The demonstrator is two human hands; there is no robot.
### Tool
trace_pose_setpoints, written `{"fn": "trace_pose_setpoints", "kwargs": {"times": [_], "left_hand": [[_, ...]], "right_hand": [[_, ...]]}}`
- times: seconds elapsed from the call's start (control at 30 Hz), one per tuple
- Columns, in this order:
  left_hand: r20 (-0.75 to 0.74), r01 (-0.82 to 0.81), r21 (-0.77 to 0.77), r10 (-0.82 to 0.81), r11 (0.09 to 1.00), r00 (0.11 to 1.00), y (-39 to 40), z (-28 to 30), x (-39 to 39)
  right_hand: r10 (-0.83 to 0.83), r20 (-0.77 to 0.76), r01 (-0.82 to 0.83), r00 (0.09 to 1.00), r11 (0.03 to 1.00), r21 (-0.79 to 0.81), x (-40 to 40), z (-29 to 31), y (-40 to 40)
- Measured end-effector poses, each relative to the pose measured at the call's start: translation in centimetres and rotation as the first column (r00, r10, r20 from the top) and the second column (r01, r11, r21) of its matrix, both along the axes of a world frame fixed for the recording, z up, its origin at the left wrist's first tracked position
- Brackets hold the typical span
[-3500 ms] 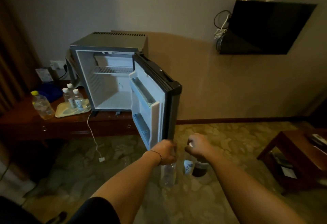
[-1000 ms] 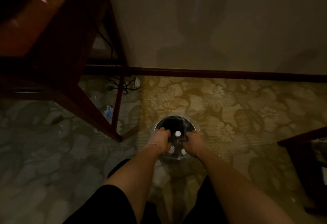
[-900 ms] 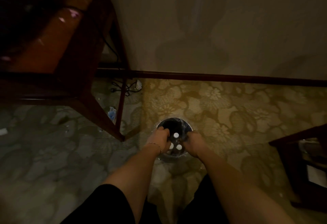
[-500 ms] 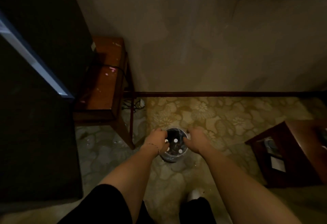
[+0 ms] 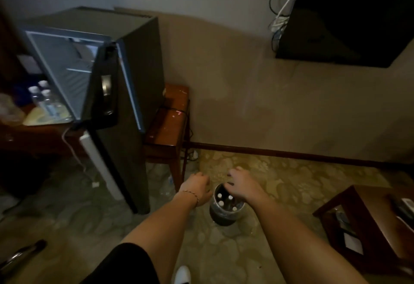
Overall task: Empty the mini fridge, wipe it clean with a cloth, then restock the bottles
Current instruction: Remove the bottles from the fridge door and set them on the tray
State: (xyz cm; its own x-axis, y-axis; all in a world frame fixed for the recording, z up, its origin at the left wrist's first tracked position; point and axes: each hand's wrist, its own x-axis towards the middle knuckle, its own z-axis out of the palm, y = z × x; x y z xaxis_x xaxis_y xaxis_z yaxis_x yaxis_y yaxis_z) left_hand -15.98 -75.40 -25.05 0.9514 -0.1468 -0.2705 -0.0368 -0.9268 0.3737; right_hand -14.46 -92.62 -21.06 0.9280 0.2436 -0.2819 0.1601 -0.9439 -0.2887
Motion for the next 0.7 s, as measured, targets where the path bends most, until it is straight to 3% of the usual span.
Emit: {"fn": "trace_pose_setpoints", "kwargs": {"times": [0.3,0.47,0.7], "left_hand": [[0.040,-0.226,-0.051,0.228,0.973,0.973,10.5,3.5,-13.9],[0.032,-0.384,-0.130,0.391,0.914,0.920,18.3,5.6,-18.5],[0.174,-0.443,0.013,0.434,0.896,0.884,30.9,8.2,-22.6]], "right_hand": [[0.296,-0.048,-0.298,0.954,0.954,-0.024,-9.8,3.3,10.0],[0.405,-0.014,-0.405,0.914,0.914,-0.003,-13.2,5.5,18.3],[0.498,0.044,-0.496,0.866,0.867,-0.051,-16.4,7.9,31.8]]}}
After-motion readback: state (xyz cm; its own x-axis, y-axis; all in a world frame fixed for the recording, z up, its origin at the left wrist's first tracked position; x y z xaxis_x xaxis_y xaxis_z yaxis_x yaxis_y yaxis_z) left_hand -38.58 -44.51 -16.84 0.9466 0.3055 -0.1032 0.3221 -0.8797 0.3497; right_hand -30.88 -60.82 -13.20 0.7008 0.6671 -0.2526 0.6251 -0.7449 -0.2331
